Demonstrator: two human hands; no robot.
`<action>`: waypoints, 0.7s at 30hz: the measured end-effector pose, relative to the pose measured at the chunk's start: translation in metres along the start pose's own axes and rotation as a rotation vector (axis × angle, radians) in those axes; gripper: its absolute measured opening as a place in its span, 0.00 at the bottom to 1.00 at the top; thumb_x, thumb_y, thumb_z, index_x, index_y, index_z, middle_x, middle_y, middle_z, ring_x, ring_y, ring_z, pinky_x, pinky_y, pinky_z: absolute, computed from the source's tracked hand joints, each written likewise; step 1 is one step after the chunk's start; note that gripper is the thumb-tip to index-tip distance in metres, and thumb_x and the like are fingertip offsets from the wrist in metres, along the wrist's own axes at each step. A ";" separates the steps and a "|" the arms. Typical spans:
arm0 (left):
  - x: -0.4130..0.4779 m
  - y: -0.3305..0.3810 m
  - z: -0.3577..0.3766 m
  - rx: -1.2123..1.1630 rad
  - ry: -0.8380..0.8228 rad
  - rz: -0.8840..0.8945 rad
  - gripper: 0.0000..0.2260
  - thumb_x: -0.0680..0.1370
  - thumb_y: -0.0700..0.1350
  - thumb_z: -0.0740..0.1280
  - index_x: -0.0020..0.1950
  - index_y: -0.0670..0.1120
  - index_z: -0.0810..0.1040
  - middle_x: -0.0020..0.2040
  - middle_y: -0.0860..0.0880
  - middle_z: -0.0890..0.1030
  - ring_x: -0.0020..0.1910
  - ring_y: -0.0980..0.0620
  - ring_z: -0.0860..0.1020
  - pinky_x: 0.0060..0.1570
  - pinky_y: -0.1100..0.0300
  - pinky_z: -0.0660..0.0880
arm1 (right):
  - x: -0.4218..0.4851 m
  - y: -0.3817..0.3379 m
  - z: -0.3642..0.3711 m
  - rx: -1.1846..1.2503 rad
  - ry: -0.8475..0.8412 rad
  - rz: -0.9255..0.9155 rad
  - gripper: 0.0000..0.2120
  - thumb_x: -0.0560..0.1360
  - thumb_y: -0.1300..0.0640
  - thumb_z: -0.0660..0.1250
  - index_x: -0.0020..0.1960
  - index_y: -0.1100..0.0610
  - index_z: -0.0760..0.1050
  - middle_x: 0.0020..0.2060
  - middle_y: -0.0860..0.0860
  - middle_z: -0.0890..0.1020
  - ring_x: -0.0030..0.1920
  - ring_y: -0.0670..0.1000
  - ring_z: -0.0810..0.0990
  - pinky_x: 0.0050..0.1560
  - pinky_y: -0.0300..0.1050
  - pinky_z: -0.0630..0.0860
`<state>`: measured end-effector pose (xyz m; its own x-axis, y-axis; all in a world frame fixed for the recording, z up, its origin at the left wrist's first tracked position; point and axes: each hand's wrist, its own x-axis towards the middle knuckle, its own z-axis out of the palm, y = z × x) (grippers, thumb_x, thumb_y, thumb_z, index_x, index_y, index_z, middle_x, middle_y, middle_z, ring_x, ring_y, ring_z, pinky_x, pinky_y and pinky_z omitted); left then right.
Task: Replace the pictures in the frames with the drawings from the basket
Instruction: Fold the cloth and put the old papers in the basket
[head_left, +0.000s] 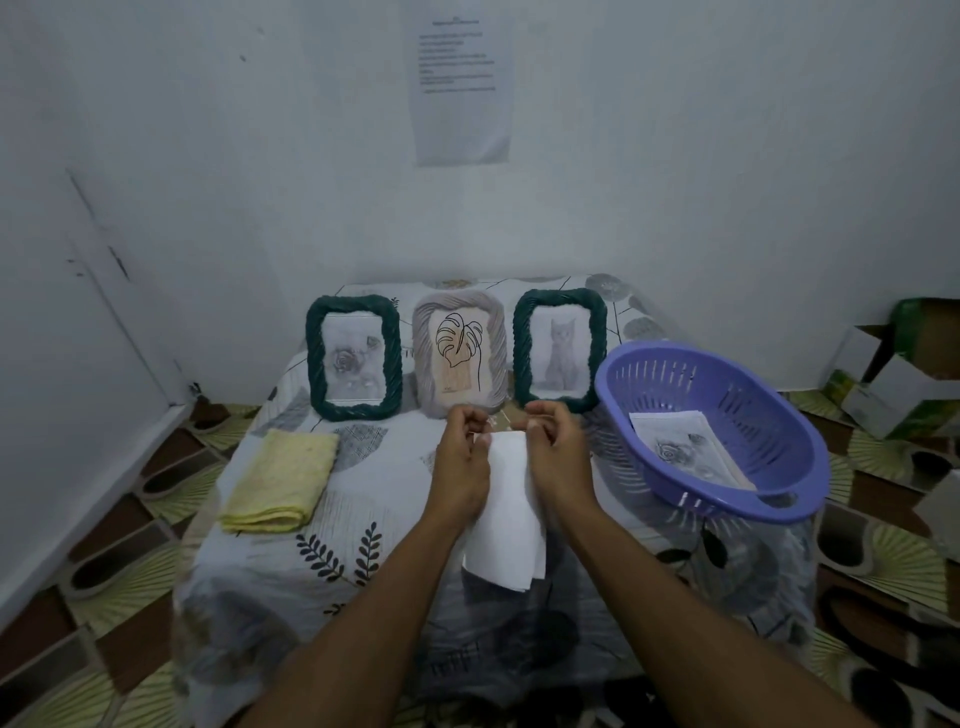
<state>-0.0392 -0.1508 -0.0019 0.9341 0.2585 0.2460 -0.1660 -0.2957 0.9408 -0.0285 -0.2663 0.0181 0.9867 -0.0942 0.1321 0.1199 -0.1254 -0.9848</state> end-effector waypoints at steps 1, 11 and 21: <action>0.002 -0.001 0.001 -0.004 0.029 -0.017 0.08 0.79 0.36 0.59 0.53 0.49 0.70 0.50 0.50 0.77 0.51 0.52 0.76 0.55 0.54 0.74 | 0.002 0.001 0.000 0.037 0.006 0.068 0.08 0.78 0.60 0.61 0.53 0.49 0.73 0.50 0.50 0.81 0.48 0.48 0.79 0.46 0.44 0.75; 0.032 0.017 -0.023 -0.218 -0.033 -0.090 0.10 0.81 0.44 0.60 0.62 0.52 0.69 0.53 0.53 0.78 0.50 0.54 0.78 0.46 0.60 0.76 | 0.033 -0.013 -0.013 0.120 -0.069 0.154 0.15 0.74 0.70 0.61 0.49 0.51 0.76 0.48 0.51 0.83 0.48 0.52 0.80 0.46 0.48 0.76; 0.014 0.009 -0.015 -0.114 -0.092 -0.057 0.06 0.82 0.42 0.59 0.57 0.44 0.71 0.55 0.43 0.79 0.54 0.44 0.78 0.53 0.45 0.77 | 0.017 0.000 -0.004 0.099 -0.036 0.073 0.14 0.77 0.67 0.60 0.50 0.49 0.74 0.48 0.47 0.83 0.46 0.44 0.80 0.41 0.39 0.76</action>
<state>-0.0323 -0.1360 0.0130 0.9672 0.1848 0.1741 -0.1419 -0.1751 0.9743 -0.0118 -0.2721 0.0209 0.9964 -0.0635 0.0570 0.0557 -0.0214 -0.9982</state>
